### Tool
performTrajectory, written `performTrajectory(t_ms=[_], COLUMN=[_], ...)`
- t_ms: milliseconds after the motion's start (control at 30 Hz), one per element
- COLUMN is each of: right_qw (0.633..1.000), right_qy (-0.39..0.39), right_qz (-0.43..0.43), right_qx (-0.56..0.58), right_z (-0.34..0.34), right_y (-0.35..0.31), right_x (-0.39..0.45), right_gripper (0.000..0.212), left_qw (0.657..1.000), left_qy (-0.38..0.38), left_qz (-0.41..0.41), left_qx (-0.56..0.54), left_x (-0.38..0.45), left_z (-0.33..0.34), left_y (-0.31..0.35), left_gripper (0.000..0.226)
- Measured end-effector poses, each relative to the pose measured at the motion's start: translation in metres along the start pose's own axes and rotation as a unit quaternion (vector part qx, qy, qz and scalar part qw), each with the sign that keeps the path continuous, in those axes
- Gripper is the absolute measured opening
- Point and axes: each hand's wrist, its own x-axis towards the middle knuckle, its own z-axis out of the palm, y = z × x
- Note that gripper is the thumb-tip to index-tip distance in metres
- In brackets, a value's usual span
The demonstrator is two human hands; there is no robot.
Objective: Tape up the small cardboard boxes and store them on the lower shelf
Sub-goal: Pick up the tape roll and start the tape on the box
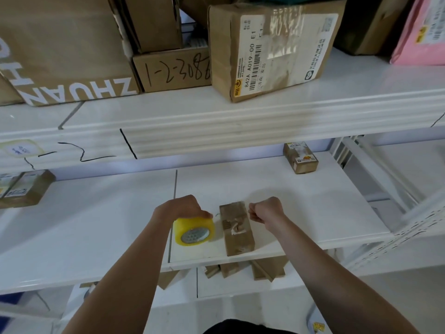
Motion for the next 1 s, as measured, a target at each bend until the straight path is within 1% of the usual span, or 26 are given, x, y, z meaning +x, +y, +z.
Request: performTrajectory(t_ms=[67, 167, 233, 400, 533, 633, 800, 900, 1000], right_qw=[1.0, 1.0, 0.999, 0.999, 0.998, 0.996, 0.993, 0.992, 0.994], right_qy=[0.003, 0.016, 0.017, 0.014, 0.003, -0.023, -0.03, -0.029, -0.012], right_qz=[-0.002, -0.002, -0.002, 0.008, 0.044, 0.071, 0.11, 0.109, 0.094], right_qx=[0.011, 0.026, 0.033, 0.045, 0.05, 0.052, 0.044, 0.056, 0.059], right_z=[-0.004, -0.011, -0.015, -0.022, -0.026, -0.03, -0.026, -0.023, -0.023], right_y=[-0.002, -0.001, 0.002, 0.008, 0.015, 0.022, 0.037, 0.037, 0.029], right_x=[0.0, -0.001, -0.001, -0.001, -0.001, 0.001, 0.001, 0.0, 0.001], right_gripper=[0.011, 0.015, 0.016, 0.016, 0.013, 0.011, 0.015, 0.015, 0.017], left_qw=[0.999, 0.998, 0.998, 0.997, 0.997, 0.998, 0.994, 0.991, 0.991], left_qy=[0.02, 0.025, 0.042, 0.065, 0.067, 0.066, 0.08, 0.088, 0.1], left_qz=[-0.014, -0.008, -0.005, -0.013, -0.012, -0.011, -0.019, -0.03, -0.038], left_qx=[0.022, 0.048, 0.056, 0.026, 0.028, 0.012, 0.078, 0.093, 0.084], left_x=[0.006, 0.012, 0.013, 0.011, 0.013, 0.014, 0.011, 0.011, 0.014], left_z=[0.004, 0.008, 0.011, 0.022, 0.031, 0.039, 0.044, 0.044, 0.046], left_y=[-0.001, 0.001, 0.002, 0.001, 0.002, 0.003, 0.002, 0.001, 0.001], left_gripper=[0.068, 0.075, 0.075, 0.071, 0.074, 0.069, 0.074, 0.078, 0.084])
